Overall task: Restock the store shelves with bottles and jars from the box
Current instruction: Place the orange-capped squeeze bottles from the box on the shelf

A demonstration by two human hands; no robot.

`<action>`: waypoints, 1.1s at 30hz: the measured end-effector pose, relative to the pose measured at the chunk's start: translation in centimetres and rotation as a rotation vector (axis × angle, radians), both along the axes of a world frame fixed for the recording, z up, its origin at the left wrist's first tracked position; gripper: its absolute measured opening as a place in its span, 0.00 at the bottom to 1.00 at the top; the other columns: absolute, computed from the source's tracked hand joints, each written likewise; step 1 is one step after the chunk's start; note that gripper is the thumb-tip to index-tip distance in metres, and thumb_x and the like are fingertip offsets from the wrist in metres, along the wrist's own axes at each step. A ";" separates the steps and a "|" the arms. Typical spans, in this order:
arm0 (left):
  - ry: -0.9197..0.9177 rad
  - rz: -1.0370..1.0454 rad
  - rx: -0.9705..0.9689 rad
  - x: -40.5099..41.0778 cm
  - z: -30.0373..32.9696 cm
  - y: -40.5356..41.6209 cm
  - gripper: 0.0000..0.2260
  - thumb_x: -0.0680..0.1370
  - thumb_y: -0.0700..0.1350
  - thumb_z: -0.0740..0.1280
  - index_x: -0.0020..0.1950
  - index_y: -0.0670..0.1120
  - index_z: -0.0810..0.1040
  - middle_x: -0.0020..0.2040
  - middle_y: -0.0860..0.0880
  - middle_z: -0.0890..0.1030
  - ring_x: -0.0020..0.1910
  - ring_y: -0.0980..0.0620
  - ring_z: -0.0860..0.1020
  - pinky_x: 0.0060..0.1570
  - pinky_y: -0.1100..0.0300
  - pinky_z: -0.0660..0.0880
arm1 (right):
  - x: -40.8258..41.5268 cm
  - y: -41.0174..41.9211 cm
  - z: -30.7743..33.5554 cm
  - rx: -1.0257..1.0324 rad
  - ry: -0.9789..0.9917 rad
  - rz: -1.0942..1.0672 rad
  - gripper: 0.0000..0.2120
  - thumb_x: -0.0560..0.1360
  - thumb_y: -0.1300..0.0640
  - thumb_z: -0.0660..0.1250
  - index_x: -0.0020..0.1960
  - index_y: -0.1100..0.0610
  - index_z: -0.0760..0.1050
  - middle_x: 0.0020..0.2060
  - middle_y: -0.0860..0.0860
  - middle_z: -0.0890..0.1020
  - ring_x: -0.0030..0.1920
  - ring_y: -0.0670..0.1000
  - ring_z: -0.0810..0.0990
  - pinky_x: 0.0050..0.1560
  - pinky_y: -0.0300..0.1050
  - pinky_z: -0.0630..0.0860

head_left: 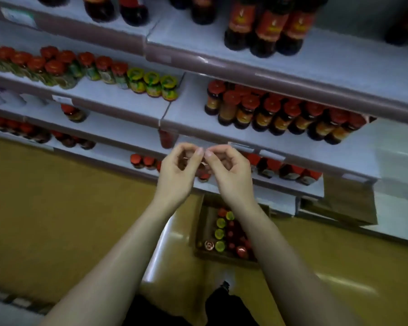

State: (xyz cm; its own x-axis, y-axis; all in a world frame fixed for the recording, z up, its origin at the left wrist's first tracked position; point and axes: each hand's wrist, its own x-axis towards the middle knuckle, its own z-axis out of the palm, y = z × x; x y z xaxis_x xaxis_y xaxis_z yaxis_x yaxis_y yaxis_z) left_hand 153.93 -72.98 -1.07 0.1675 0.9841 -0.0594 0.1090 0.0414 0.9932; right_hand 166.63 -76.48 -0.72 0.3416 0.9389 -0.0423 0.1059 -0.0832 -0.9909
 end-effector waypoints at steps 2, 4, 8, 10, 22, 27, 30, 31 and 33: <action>0.057 -0.007 -0.017 3.2 -3.0 -0.7 0.05 0.83 0.42 0.68 0.54 0.40 0.79 0.45 0.50 0.83 0.44 0.53 0.83 0.46 0.55 0.82 | 3.7 -0.7 -2.9 -0.057 -0.001 0.006 0.03 0.82 0.59 0.70 0.53 0.58 0.81 0.44 0.50 0.86 0.46 0.48 0.84 0.48 0.41 0.81; 0.130 -0.009 -0.028 5.6 -6.3 -1.4 0.03 0.82 0.42 0.69 0.53 0.43 0.79 0.45 0.52 0.83 0.46 0.52 0.83 0.47 0.55 0.81 | 6.4 -1.3 -6.2 -0.122 -0.027 0.017 0.03 0.81 0.59 0.70 0.54 0.56 0.82 0.45 0.49 0.85 0.47 0.46 0.84 0.50 0.40 0.80; 0.250 0.010 -0.087 8.0 -14.6 -2.4 0.02 0.81 0.40 0.70 0.53 0.42 0.79 0.44 0.53 0.81 0.43 0.63 0.80 0.46 0.69 0.75 | 9.5 -1.9 -14.6 -0.261 -0.122 0.063 0.03 0.81 0.60 0.70 0.52 0.54 0.81 0.46 0.46 0.84 0.46 0.43 0.82 0.50 0.37 0.78; 0.313 -0.004 -0.128 8.6 -19.4 -2.6 0.03 0.80 0.39 0.71 0.53 0.45 0.79 0.42 0.55 0.81 0.42 0.64 0.79 0.45 0.69 0.75 | 10.4 -1.9 -19.5 -0.322 -0.162 0.080 0.04 0.80 0.61 0.70 0.52 0.54 0.81 0.46 0.46 0.84 0.47 0.44 0.82 0.51 0.40 0.79; 0.786 -0.397 -0.322 8.0 -52.5 -5.7 0.13 0.78 0.37 0.69 0.63 0.45 0.78 0.55 0.50 0.76 0.52 0.54 0.75 0.49 0.69 0.67 | 10.2 -5.7 -53.4 -0.582 -0.281 0.331 0.07 0.79 0.65 0.68 0.54 0.55 0.79 0.46 0.48 0.82 0.46 0.45 0.80 0.47 0.36 0.76; 0.844 -0.435 -0.572 8.4 -61.7 -7.1 0.23 0.77 0.34 0.67 0.71 0.46 0.72 0.67 0.44 0.76 0.66 0.45 0.76 0.61 0.61 0.71 | 9.1 -7.6 -65.4 -0.684 -0.305 0.456 0.09 0.77 0.64 0.69 0.50 0.50 0.78 0.41 0.45 0.80 0.46 0.50 0.82 0.50 0.53 0.82; 0.857 -0.390 -0.719 8.7 -66.1 -7.3 0.31 0.76 0.35 0.67 0.77 0.49 0.63 0.72 0.44 0.72 0.71 0.44 0.72 0.72 0.52 0.70 | 8.0 -7.7 -71.6 -0.702 -0.321 0.575 0.09 0.77 0.65 0.66 0.54 0.54 0.79 0.43 0.48 0.82 0.50 0.55 0.82 0.50 0.52 0.79; 0.850 -0.376 -0.748 8.7 -67.7 -7.1 0.33 0.76 0.35 0.67 0.78 0.50 0.60 0.73 0.44 0.71 0.72 0.43 0.72 0.73 0.50 0.70 | 7.6 -7.2 -73.8 -0.716 -0.334 0.644 0.09 0.79 0.63 0.66 0.57 0.53 0.79 0.48 0.50 0.83 0.54 0.57 0.83 0.52 0.49 0.77; 0.825 -0.356 -0.784 8.7 -69.3 -6.9 0.35 0.76 0.34 0.66 0.80 0.51 0.58 0.73 0.44 0.71 0.72 0.43 0.72 0.71 0.51 0.71 | 6.6 -6.0 -77.5 -0.768 -0.388 0.794 0.13 0.80 0.59 0.66 0.64 0.55 0.78 0.60 0.56 0.83 0.61 0.59 0.81 0.56 0.46 0.74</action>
State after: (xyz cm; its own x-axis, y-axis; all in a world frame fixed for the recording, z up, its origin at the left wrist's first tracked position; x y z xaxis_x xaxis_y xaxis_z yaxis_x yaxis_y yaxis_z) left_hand 162.64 -79.91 -70.42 0.0528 0.5372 -0.8418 0.8310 0.4438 0.3353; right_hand 173.27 -82.52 -78.19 -0.2144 0.6674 -0.7132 0.6815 -0.4209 -0.5987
